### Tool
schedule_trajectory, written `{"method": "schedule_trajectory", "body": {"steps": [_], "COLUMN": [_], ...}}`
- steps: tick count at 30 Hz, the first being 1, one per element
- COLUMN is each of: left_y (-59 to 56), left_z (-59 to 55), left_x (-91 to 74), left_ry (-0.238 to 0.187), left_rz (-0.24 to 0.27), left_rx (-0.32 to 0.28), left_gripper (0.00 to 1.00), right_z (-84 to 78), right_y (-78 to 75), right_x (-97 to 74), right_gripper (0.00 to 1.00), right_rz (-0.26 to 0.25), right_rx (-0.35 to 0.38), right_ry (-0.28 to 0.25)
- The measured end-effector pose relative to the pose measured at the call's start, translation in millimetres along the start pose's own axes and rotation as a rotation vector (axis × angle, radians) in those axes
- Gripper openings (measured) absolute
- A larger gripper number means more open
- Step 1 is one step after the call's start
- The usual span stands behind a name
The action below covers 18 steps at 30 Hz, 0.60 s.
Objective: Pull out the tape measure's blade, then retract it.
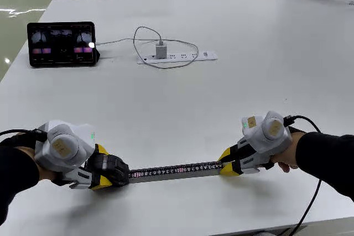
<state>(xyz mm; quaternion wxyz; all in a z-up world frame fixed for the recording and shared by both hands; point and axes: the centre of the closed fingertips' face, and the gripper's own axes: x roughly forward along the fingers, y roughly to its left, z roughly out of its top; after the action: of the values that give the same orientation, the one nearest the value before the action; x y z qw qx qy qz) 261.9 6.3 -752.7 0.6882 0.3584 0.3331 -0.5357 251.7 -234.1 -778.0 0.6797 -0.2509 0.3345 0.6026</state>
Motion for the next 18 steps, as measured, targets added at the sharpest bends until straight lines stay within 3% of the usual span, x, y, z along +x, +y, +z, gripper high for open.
{"method": "schedule_trajectory", "body": {"steps": [18], "left_y": [0.6], "left_z": [-0.3], "left_x": [0.6], "left_ry": [-0.001], "left_rz": [0.0], "left_rx": [0.001], "left_gripper": [0.32], "right_z": [-7.6], "right_y": [-1.6], "right_x": [-7.0], "right_gripper": [0.09], "right_rz": [-0.008], "right_rx": [0.013], "right_ry": [0.009]}}
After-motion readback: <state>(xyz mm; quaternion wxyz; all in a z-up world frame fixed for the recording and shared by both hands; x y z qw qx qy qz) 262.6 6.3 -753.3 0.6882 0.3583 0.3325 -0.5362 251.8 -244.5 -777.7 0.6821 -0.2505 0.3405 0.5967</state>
